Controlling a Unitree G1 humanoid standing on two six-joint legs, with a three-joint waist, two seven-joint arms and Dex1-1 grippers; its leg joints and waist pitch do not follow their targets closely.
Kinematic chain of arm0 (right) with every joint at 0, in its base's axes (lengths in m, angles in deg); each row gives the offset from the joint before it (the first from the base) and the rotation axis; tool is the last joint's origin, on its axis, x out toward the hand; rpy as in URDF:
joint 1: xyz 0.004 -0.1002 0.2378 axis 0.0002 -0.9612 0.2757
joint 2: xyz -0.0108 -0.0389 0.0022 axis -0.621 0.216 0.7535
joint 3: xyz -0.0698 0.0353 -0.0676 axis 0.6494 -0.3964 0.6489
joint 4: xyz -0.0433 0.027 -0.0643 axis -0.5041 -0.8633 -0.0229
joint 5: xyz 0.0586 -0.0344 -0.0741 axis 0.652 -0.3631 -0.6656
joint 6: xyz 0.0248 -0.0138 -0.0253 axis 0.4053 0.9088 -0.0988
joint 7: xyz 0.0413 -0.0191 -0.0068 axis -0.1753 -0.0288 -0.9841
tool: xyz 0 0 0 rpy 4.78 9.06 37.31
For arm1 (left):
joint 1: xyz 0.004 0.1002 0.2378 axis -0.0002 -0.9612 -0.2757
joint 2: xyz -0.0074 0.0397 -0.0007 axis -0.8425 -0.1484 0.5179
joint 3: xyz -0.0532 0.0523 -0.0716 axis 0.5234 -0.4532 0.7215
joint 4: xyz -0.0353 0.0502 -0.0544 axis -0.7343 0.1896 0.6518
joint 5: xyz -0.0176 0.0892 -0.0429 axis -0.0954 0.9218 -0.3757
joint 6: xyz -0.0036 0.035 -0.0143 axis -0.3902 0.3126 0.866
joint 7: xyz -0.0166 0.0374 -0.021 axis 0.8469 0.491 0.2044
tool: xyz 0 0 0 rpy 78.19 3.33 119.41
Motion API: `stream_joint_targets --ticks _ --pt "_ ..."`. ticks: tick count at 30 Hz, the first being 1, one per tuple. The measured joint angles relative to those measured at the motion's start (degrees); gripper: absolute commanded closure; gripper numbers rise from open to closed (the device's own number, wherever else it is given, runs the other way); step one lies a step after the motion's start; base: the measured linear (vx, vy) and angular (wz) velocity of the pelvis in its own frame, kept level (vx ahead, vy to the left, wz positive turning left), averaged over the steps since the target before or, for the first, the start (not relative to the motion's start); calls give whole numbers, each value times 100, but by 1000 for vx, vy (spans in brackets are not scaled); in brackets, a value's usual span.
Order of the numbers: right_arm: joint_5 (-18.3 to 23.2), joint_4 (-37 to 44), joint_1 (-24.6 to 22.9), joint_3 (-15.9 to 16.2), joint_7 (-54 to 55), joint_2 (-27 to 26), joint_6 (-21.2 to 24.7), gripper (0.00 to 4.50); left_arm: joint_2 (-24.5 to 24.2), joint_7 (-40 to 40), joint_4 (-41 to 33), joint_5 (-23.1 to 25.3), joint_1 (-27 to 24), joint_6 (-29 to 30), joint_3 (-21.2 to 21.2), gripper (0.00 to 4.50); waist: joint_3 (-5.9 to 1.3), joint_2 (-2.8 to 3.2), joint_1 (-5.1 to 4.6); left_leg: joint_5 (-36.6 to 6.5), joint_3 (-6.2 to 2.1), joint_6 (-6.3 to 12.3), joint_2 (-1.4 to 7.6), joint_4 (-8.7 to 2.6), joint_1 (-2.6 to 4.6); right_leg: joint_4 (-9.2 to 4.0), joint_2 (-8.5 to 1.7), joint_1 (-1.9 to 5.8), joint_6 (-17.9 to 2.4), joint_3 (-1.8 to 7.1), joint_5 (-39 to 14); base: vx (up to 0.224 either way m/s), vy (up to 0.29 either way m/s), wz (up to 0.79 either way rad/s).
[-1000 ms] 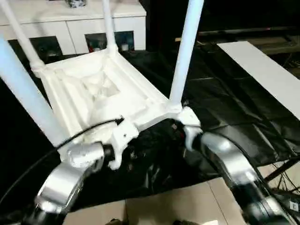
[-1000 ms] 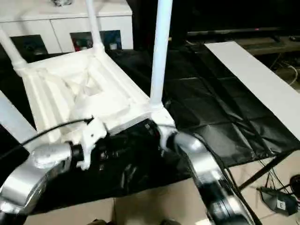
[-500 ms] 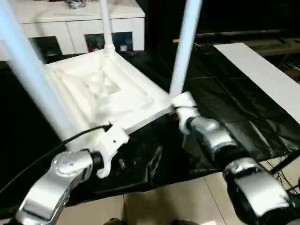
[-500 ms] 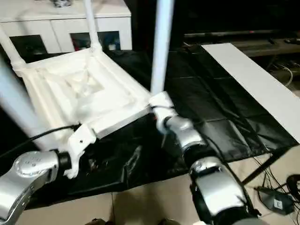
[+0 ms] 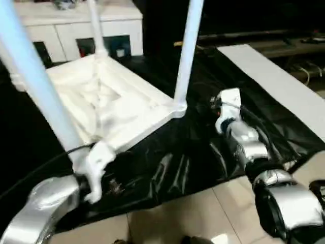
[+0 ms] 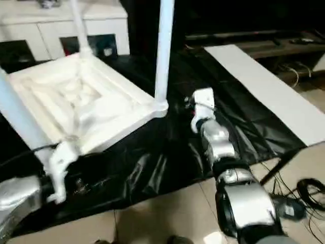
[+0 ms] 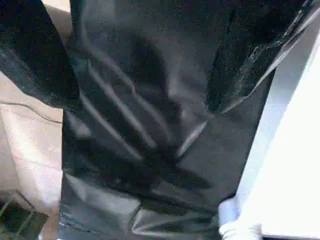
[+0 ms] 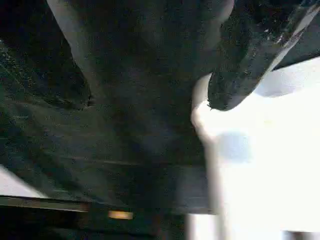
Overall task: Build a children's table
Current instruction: Rotate table base
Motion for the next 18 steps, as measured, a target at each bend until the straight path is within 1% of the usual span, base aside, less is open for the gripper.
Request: stream_joint_targets --ticks 3,6,8,10,13,16,17,18 --pt "108 527 -420 148 -497 13 -13 32 -11 -210 117 -201 -216 -224 279 6 1 2 42 0 10 0 0 1 0 0 2 1 0 12 0 0 0 0" --pt "204 1501 -963 452 -1112 112 55 32 -1 -442 238 -577 -401 -360 668 6 0 1 71 0 14 0 0 1 5 -4 10 12 0 26 0 0 0 0" --pt "216 1784 -1150 509 -1371 178 156 32 -11 -539 341 -730 -473 -409 848 6 0 1 88 0 15 0 0 0 7 -9 13 13 0 31 0 0 0 0" --pt "233 2065 -1312 564 -1574 205 218 32 -51 -685 348 -888 -607 -429 953 6 -2 -3 80 0 14 0 0 0 10 -11 15 12 0 32 0 0 0 0" --pt "265 2599 -1603 700 -1863 259 366 32 -306 -1025 351 -1112 -920 -332 1102 6 -4 -8 59 0 11 0 0 -3 17 -14 21 13 3 32 -3 0 0 0" --pt "275 3007 -1869 868 -2138 408 463 32 -604 -1322 503 -1227 -1285 -195 1428 6 2 -15 32 -1 0 -1 6 -7 28 -14 35 12 36 32 -44 0 0 0" --pt "274 3080 -1916 885 -2189 439 511 32 -643 -1348 593 -1244 -1313 -184 1543 6 9 -7 27 -2 -4 -2 20 -10 36 -29 56 13 21 28 -73 0 0 0" --pt "273 3142 -1928 893 -2201 435 550 32 -658 -1391 635 -1268 -1334 -188 1617 6 18 -1 27 -2 -13 -3 39 -17 45 -70 81 19 16 19 -77 0 0 0"
